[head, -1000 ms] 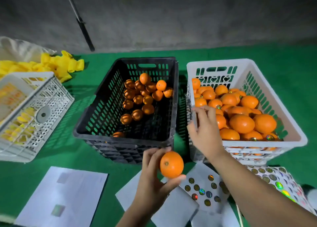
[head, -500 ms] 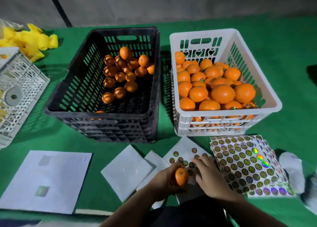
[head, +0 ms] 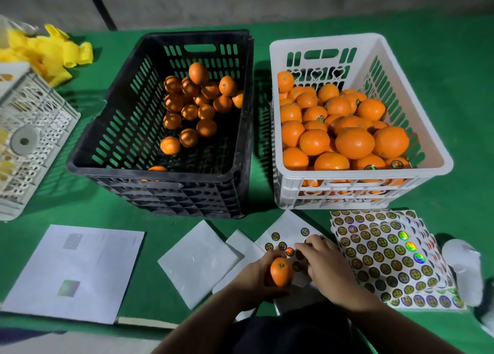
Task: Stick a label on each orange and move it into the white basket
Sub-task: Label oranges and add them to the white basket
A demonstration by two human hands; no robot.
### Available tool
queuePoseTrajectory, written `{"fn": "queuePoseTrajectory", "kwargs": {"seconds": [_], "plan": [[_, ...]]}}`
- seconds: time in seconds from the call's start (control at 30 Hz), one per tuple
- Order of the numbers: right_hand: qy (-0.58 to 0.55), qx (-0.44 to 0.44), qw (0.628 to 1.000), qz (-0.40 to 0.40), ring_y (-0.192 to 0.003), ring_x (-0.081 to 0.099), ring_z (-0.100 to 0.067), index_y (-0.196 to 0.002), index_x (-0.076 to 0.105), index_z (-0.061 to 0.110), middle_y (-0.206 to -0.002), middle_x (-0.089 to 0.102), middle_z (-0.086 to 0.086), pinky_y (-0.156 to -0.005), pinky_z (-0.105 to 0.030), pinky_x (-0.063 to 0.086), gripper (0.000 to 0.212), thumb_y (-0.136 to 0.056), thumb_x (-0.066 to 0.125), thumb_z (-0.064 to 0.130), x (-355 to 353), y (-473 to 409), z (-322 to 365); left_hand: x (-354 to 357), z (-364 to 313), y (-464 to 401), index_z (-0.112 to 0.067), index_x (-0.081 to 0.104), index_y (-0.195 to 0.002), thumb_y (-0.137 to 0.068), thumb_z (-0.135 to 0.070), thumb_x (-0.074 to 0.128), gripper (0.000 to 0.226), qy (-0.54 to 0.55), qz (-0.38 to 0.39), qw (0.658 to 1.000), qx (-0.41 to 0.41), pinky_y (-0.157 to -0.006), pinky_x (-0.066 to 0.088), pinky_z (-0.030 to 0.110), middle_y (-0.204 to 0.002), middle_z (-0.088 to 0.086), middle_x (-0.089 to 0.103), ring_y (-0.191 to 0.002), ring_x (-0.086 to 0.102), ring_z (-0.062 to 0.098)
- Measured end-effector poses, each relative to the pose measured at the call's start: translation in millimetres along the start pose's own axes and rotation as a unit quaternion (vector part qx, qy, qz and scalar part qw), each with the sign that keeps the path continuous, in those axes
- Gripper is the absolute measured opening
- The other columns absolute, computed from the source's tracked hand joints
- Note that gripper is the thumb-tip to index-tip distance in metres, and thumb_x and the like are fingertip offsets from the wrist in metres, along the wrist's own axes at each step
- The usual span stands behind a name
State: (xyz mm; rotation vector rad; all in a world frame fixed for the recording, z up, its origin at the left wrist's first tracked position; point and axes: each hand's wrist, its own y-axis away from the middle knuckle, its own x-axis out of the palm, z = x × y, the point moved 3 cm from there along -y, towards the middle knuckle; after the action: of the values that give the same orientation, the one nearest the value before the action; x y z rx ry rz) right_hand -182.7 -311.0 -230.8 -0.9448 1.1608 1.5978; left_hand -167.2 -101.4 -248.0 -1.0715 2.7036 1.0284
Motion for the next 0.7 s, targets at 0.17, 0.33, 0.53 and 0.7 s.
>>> {"fn": "queuePoseTrajectory", "kwargs": {"seconds": [0.17, 0.33, 0.53, 0.7], "plan": [[0.024, -0.032, 0.999, 0.009, -0.119, 0.052, -0.022, -0.128, 0.063, 0.029, -0.127, 0.053, 0.006, -0.101, -0.032, 0.047, 0.046, -0.086, 0.072, 0.014, -2, 1, -1, 2, 4, -1, -0.060, 0.035, -0.139, -0.083, -0.038, 0.086, 0.079, 0.019, -0.003, 1.000, -0.011, -0.077, 0.064, 0.025, -0.137, -0.004, 0.051, -0.111, 0.062, 0.016], [-0.072, -0.001, 0.997, 0.024, -0.112, 0.060, -0.015, -0.134, 0.055, 0.026, -0.131, 0.050, 0.007, -0.085, -0.026, 0.049, 0.037, -0.099, 0.063, 0.033, -13, -25, -4, 1, 6, -2, -0.074, 0.031, -0.129, -0.081, -0.044, 0.087, 0.079, 0.024, -0.003, 1.000, -0.018, -0.078, 0.064, 0.025, -0.134, -0.005, 0.053, -0.109, 0.063, 0.014], [-0.010, 0.053, 0.998, 0.017, -0.096, 0.064, -0.024, -0.129, 0.058, 0.014, -0.125, 0.045, -0.003, -0.072, -0.036, 0.050, 0.028, -0.104, 0.057, 0.027, -20, -53, -12, 2, 8, -3, -0.081, 0.026, -0.121, -0.080, -0.048, 0.086, 0.080, 0.031, -0.007, 0.999, -0.024, -0.071, 0.060, 0.017, -0.131, -0.008, 0.053, -0.101, 0.063, 0.009], [0.020, 0.015, 1.000, -0.013, -0.090, 0.065, -0.023, -0.106, 0.067, 0.011, -0.114, 0.055, -0.004, -0.069, -0.031, 0.050, 0.008, -0.100, 0.063, 0.013, -20, -51, -14, 3, 10, -5, -0.070, 0.033, -0.132, -0.080, -0.046, 0.087, 0.079, 0.033, -0.008, 0.999, -0.023, -0.077, 0.064, 0.026, -0.135, -0.006, 0.052, -0.107, 0.063, 0.014]]}}
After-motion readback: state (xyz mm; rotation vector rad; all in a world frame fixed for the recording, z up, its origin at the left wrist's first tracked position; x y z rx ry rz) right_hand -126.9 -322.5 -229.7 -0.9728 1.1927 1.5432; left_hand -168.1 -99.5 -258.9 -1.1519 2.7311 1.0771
